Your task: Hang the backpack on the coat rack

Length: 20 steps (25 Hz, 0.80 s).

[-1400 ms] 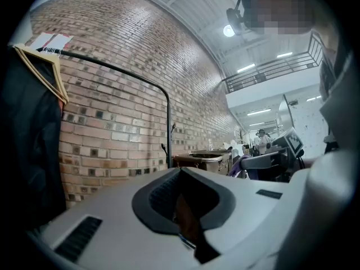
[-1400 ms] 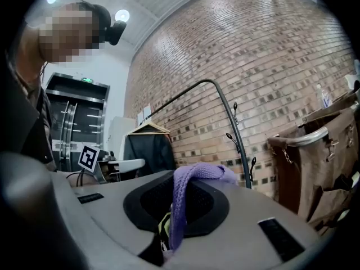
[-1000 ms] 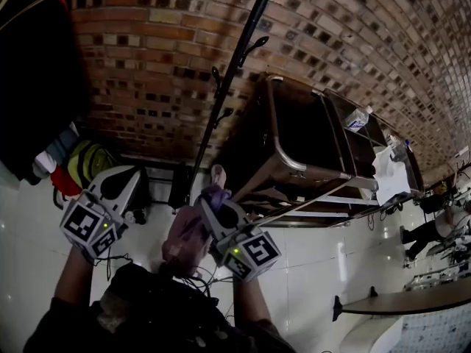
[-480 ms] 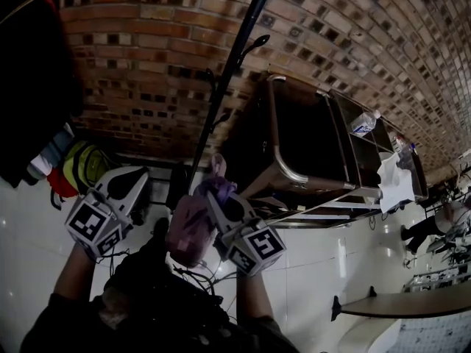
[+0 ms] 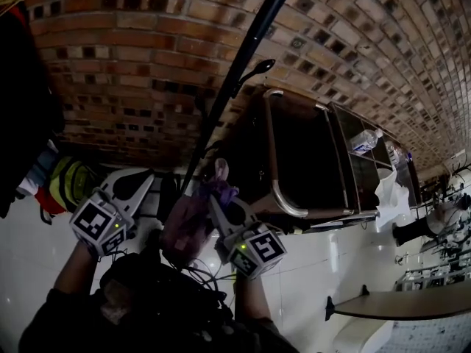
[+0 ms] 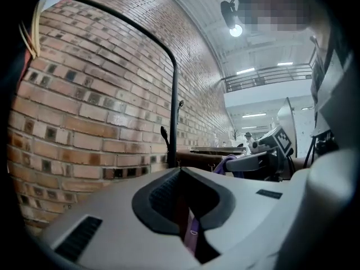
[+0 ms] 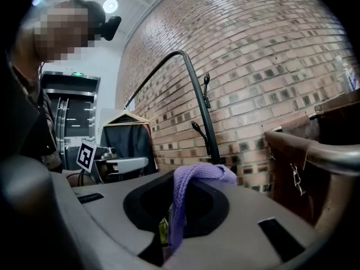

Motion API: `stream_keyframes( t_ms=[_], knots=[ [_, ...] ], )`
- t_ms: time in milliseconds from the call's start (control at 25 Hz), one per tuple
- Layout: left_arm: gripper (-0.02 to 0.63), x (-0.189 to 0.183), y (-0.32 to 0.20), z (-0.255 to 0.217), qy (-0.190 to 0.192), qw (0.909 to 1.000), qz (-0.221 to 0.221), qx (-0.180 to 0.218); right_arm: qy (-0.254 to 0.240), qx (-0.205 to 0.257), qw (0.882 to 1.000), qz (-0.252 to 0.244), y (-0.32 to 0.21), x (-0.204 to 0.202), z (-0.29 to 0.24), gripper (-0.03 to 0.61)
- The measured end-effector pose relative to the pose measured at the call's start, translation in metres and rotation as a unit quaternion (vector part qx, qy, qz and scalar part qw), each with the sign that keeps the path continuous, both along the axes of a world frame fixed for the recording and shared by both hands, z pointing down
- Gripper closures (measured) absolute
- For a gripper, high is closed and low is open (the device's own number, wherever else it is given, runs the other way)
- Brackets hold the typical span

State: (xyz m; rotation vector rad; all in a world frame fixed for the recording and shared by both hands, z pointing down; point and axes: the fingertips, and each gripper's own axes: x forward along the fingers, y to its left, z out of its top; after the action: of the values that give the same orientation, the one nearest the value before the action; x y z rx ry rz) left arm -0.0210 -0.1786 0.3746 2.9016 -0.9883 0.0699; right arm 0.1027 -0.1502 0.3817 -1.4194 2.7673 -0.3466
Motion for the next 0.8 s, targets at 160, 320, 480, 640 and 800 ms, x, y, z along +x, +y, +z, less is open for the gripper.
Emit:
stream_keyframes(
  t_ms=[160, 320, 480, 640, 800],
  knots=[
    [0.578, 0.010, -0.037, 0.007, -0.002, 0.9998, 0.018, -0.013, 0.010, -0.003, 1.000, 0.016, -0.036, 0.008, 0.002, 0.526],
    [0.577, 0.019, -0.070, 0.012, 0.000, 0.9991, 0.034, -0.024, 0.016, -0.006, 0.999, 0.029, -0.067, 0.017, 0.000, 0.528],
    [0.578, 0.028, -0.097, 0.019, 0.001, 0.9985, 0.048, -0.028, 0.005, -0.018, 0.999, 0.044, -0.096, 0.026, -0.001, 0.527],
    [0.578, 0.039, -0.117, 0.020, 0.009, 0.9976, 0.059, -0.035, 0.005, -0.025, 0.998, 0.062, -0.114, 0.040, 0.000, 0.528],
    [0.578, 0.043, -0.135, 0.025, 0.005, 0.9966, 0.072, -0.038, 0.023, -0.021, 0.997, 0.069, -0.135, 0.045, 0.001, 0.528]
  ],
)
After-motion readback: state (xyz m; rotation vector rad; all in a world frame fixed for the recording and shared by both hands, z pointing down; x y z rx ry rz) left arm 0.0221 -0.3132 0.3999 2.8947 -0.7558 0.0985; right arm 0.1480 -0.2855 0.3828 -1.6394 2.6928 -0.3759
